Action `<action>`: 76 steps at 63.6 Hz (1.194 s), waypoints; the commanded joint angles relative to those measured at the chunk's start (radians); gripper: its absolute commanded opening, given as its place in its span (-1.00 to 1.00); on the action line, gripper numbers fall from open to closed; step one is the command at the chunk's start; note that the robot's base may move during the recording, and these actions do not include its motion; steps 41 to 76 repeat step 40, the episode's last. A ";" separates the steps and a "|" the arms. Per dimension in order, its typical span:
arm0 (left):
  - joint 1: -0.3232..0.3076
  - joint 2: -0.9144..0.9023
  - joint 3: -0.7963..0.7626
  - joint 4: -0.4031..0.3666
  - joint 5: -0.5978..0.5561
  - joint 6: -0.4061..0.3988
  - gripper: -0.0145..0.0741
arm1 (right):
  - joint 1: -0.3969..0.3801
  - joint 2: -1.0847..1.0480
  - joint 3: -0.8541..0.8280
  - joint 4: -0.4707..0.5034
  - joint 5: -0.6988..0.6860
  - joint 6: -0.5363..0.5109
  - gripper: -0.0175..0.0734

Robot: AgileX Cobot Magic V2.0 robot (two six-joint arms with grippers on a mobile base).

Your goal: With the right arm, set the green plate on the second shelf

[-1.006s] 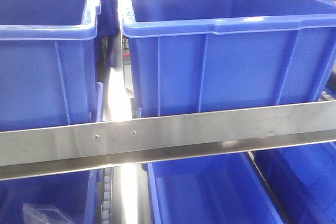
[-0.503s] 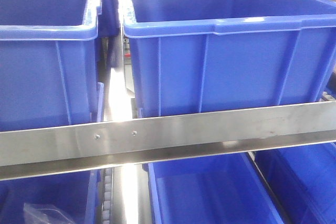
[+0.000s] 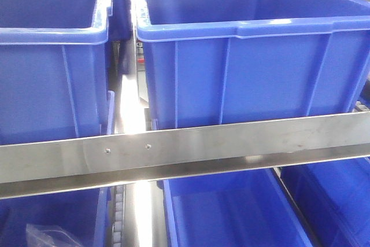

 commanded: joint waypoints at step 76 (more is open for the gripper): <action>-0.006 -0.023 0.040 -0.002 -0.088 -0.006 -0.39 | -0.005 -0.020 -0.006 -0.005 -0.078 0.000 -0.50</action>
